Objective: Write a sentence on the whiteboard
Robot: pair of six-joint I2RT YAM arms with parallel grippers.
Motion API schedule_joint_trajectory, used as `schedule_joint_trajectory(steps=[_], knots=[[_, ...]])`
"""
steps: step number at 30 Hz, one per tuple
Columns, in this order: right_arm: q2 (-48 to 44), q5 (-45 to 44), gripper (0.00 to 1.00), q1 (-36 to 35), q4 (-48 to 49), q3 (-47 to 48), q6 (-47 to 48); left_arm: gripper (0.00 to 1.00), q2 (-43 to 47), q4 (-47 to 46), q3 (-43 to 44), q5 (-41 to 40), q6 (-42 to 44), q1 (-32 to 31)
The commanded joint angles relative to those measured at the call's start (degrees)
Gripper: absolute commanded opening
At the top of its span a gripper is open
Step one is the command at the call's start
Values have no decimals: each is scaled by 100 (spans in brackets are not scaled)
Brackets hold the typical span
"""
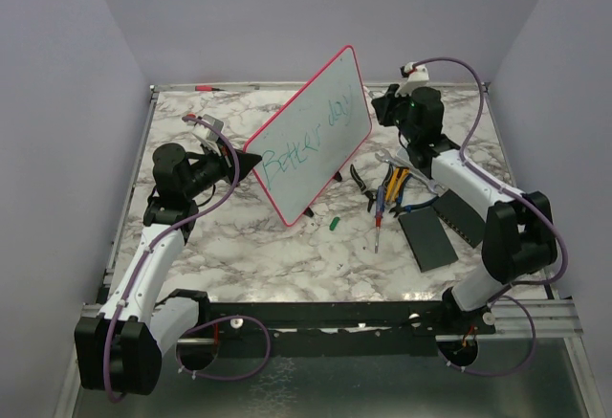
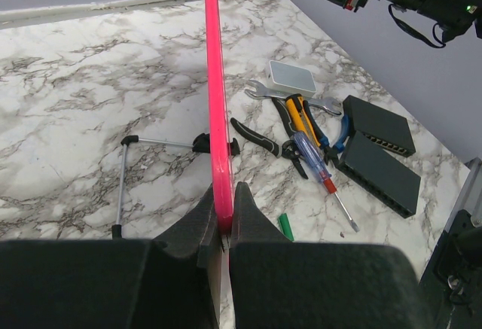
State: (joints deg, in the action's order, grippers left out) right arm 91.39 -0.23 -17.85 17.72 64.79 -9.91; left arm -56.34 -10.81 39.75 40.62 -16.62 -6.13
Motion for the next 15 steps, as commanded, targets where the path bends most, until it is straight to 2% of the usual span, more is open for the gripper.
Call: schedule_joint_trajectory(steps=[1,15], knots=[[344,289,1,-33,190,323,131,0,-226,1019,-262,351,414,-127],[822,220,1,-29,180,780,271,0,-246,1019,-251,390,410,-133]])
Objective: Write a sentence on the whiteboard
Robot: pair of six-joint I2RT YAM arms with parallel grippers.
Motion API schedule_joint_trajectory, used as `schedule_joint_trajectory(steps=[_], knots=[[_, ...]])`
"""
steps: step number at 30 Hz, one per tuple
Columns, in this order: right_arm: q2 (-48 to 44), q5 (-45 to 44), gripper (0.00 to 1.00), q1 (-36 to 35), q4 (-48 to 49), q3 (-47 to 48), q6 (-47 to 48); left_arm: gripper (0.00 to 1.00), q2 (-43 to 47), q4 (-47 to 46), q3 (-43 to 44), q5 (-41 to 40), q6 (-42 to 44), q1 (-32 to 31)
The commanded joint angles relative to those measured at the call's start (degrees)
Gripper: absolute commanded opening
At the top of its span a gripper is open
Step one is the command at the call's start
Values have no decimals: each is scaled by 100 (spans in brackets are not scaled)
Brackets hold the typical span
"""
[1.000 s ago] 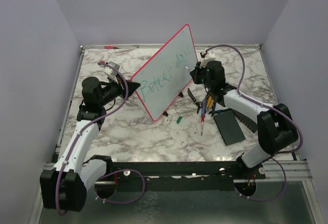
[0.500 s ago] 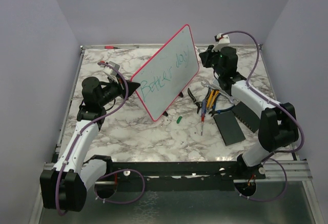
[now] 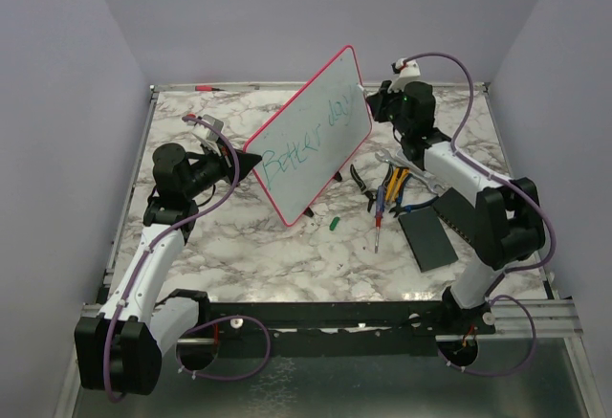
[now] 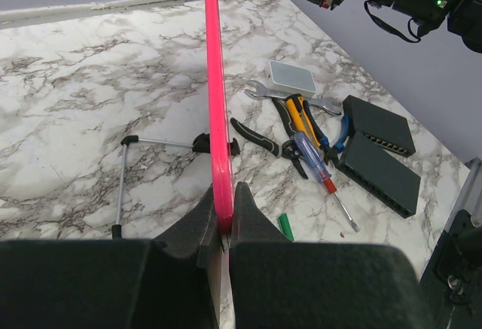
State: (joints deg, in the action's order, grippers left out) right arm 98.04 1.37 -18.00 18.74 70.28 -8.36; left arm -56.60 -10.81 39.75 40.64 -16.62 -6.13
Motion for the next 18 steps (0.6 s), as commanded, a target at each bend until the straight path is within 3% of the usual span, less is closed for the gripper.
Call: schedule_joint_trajectory(steps=[1,18], knots=[[182,43,0,-18,79,258,129,0,-220,1019,-253,387,406,-132],[294,493,1,-27,62,144,246,0,-220,1019,-252,409,401,-130]])
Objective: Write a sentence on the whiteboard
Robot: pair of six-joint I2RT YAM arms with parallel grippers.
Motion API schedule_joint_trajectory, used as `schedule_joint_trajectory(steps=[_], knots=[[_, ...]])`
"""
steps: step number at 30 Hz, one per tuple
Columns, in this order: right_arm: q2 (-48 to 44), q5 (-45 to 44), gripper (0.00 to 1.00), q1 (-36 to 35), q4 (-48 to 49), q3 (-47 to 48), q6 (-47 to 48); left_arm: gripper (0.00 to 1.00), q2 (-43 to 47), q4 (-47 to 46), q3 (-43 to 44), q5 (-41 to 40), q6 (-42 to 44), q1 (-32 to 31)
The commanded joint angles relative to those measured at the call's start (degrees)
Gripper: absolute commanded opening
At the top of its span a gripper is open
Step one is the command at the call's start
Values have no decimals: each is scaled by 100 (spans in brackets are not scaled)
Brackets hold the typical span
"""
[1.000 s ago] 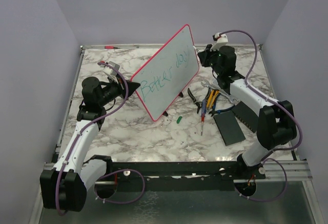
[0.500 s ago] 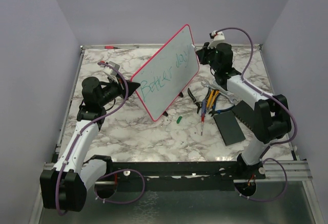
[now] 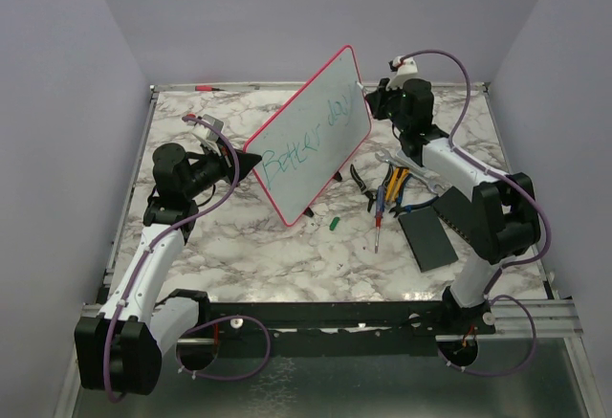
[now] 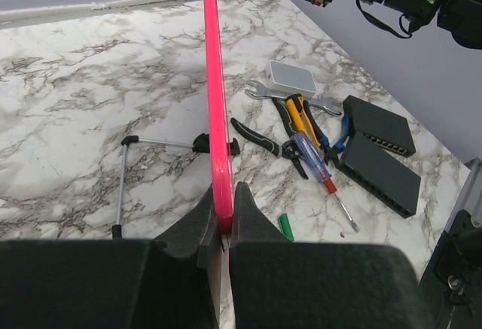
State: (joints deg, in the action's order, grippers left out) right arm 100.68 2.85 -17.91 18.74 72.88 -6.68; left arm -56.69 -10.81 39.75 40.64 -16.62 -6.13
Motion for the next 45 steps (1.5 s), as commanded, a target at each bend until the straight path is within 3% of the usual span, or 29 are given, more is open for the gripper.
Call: schedule_joint_trajectory(steps=[1,11,45], knots=[[13,358,1,-33,86,-176,71,0,-211,1019,-254,409,397,-134],[-93,243,1,-115,127,-563,60,0,-211,1019,-254,412,401,-134],[397,-487,1,-106,-188,-196,23,0,-132,1019,-259,409,389,-134]])
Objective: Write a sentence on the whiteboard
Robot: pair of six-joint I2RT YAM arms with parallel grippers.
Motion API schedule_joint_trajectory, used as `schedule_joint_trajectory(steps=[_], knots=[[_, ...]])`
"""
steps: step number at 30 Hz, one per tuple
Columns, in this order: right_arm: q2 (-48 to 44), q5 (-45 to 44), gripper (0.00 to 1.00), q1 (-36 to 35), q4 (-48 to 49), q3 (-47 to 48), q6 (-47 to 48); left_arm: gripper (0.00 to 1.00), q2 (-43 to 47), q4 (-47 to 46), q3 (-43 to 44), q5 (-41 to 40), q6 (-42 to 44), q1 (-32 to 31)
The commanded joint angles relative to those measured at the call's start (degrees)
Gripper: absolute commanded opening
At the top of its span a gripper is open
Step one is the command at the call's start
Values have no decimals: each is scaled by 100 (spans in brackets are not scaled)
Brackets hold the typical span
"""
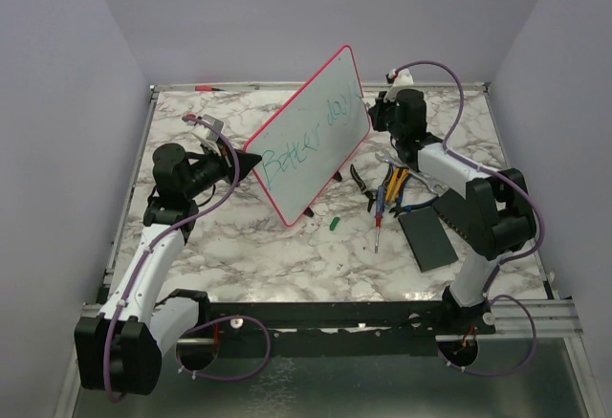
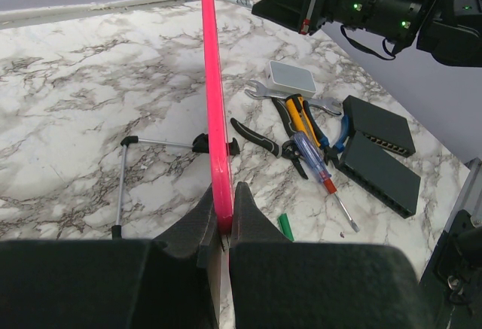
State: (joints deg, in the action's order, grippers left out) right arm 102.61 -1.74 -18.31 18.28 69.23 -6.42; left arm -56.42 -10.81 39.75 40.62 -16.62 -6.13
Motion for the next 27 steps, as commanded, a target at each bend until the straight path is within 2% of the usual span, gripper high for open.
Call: schedule_joint_trajectory(steps=[1,13,27], knots=[[213,-36,1,-66,-152,174,-2,0,-151,1019,-257,411,393,-132],[44,433,1,-104,-73,-169,-26,0,-147,1017,-264,420,395,-134],[-294,486,1,-420,-13,-564,-80,0,-96,993,-280,448,358,-134]])
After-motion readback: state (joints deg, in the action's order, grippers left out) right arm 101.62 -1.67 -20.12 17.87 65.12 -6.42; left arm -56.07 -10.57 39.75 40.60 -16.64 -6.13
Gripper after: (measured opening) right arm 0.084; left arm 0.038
